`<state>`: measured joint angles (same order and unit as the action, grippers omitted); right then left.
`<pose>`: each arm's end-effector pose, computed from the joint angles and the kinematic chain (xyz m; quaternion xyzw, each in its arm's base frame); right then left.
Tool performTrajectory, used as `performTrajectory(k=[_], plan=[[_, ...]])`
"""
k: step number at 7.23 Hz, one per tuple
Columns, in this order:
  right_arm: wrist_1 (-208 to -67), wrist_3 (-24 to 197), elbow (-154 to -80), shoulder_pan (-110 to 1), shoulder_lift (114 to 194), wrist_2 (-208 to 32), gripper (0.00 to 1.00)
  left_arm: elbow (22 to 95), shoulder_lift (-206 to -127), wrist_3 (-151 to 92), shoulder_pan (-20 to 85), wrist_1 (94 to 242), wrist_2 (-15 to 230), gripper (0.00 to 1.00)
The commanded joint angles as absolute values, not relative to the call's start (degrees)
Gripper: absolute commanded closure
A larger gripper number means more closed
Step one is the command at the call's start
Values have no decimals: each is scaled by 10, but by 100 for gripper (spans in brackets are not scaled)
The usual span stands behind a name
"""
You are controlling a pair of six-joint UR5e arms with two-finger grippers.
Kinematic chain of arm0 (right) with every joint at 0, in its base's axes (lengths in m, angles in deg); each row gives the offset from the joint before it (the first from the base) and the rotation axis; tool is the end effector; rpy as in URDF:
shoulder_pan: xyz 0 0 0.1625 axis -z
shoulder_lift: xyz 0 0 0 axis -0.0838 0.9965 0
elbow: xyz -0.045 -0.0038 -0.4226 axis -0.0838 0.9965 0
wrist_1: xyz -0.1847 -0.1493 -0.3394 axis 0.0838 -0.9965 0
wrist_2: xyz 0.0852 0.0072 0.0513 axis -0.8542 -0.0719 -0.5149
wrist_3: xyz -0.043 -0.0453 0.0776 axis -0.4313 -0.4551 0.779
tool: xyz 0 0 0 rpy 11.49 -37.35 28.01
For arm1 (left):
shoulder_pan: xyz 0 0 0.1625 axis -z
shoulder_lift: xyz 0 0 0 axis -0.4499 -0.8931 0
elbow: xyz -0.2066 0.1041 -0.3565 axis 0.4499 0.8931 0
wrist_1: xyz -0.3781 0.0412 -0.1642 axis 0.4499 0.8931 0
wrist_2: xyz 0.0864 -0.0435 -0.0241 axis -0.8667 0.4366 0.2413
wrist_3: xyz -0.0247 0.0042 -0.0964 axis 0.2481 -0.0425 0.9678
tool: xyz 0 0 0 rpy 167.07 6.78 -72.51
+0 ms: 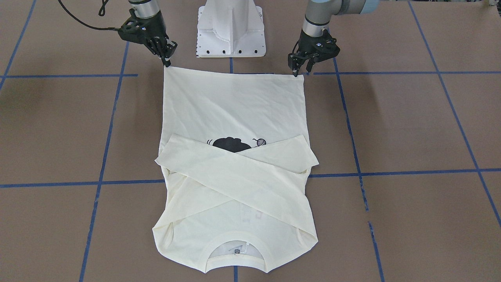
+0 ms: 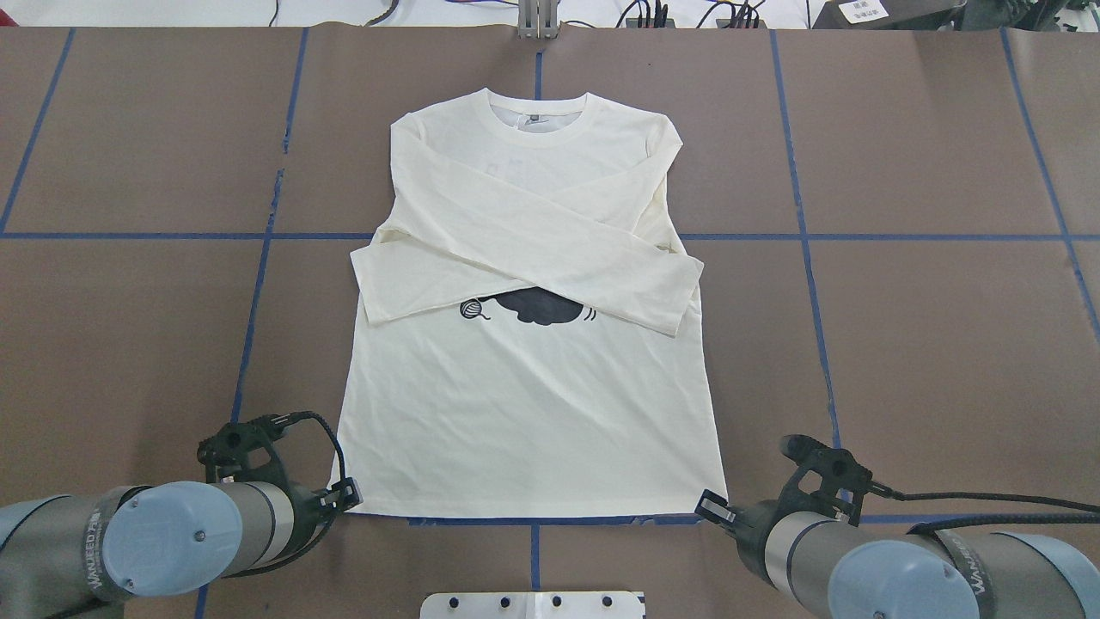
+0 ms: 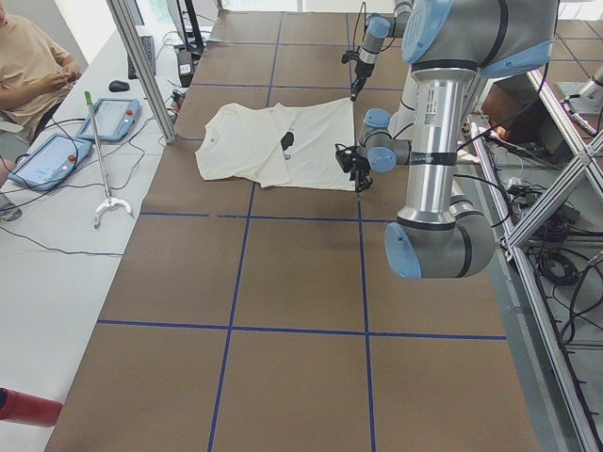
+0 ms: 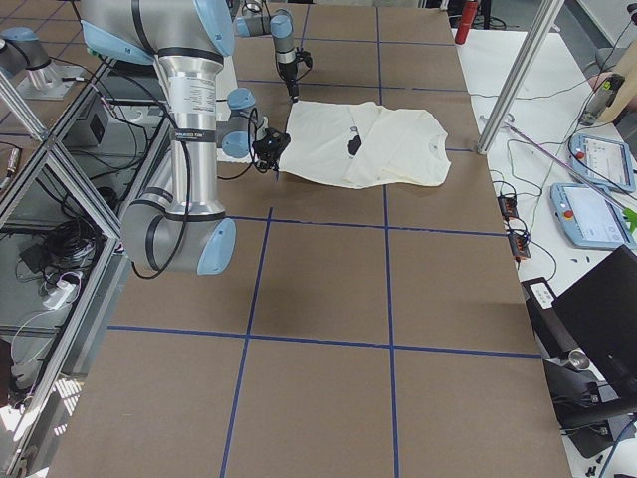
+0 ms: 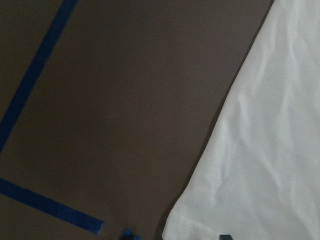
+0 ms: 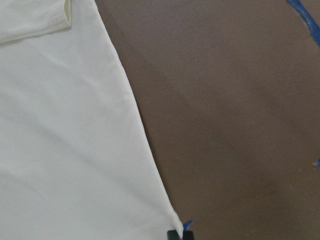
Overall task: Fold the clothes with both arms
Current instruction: 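Grasp both corners of the hem nearest the robot with both grippers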
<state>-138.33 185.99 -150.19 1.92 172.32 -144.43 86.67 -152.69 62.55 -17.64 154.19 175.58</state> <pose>-0.4523 -0.1752 0.3322 -0.0015 -0.4335 0.2649 0.8614 0.4781 -0.2118 0.3563 -0.0263 0.4020 -0.2076 0.8914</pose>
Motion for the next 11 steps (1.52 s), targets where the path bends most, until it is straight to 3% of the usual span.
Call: performTrajectory(k=[1, 8, 9, 10, 11], plan=[[-1383, 1859, -1502, 19, 1723, -1444, 100, 856, -1542, 622, -177, 1542, 1758, 39], [-1384, 1859, -1503, 19, 1723, -1444, 100, 844, -1536, 617, -177, 1542, 1760, 55], [-1383, 1859, -1503, 19, 1723, -1444, 100, 844, -1537, 617, -177, 1542, 1760, 71], [-1383, 1859, -1503, 19, 1723, -1444, 100, 850, -1537, 616, -177, 1543, 1764, 100], [-1383, 1859, -1503, 19, 1723, -1444, 100, 851, -1540, 616, -177, 1542, 1765, 100]])
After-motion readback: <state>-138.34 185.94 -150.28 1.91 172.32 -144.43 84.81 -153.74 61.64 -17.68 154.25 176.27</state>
